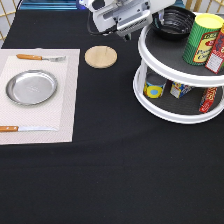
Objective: Pick up the bowl from the lazy Susan and put bowl on the plate
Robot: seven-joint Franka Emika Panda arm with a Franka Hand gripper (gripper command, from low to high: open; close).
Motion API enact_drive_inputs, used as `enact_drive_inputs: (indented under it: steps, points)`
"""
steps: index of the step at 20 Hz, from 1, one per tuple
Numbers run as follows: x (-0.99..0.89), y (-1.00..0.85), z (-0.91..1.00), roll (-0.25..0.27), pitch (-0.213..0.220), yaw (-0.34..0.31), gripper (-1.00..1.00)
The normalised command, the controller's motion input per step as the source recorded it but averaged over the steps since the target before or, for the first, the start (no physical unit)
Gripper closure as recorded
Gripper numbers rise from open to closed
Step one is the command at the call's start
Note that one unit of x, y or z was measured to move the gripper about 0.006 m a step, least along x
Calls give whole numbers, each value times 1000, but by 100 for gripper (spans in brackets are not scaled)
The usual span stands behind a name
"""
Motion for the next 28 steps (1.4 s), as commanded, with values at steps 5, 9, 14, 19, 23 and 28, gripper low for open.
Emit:
enact_drive_inputs:
  steps: [5,9,14,19,23,28]
  points:
    - [-885,605,693,-178,-1,38,-100]
    - [-646,572,-19,-227,-155,0,-100]
    - [-198,132,-518,-146,-187,-23,-100]
    - [-139,-114,-236,-70,-117,-48,100]
    - [-42,-1,61,-82,-31,-27,100]
    - [-104,107,77,-91,-22,-9,100]
